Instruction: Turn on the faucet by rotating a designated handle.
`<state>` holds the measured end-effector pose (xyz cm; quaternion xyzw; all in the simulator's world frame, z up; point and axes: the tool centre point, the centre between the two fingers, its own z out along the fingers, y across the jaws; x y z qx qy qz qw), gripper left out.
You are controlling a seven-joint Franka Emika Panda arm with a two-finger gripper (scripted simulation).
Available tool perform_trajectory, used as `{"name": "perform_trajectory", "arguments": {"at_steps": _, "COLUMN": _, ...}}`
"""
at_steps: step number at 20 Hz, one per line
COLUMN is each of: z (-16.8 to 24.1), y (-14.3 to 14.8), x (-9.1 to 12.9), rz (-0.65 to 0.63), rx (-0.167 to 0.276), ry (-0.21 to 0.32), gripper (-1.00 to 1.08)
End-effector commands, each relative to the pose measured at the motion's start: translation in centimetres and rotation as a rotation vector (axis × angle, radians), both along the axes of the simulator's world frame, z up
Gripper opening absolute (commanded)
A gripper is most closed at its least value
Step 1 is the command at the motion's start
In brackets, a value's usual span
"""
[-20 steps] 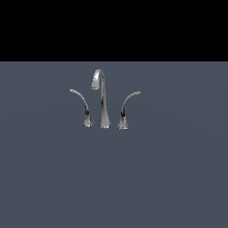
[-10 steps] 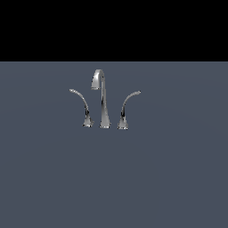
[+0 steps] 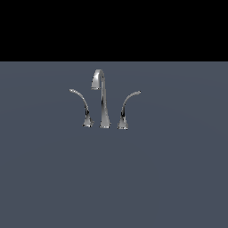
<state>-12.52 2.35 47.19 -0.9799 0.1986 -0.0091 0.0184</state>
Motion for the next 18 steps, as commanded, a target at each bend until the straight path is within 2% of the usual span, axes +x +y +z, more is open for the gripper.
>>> {"name": "perform_trajectory", "arguments": {"at_steps": 1, "z": -0.7, "y": 0.5, "x": 1.6, "rz": -0.060, "rx": 0.010, "ry": 0.005, "gripper": -1.00}}
{"name": "perform_trajectory", "arguments": {"at_steps": 18, "z": -7.6, "y": 4.4, "x": 11.5, "rz": -0.466, "rx": 0.042, "ry": 0.043, "gripper": -1.00}}
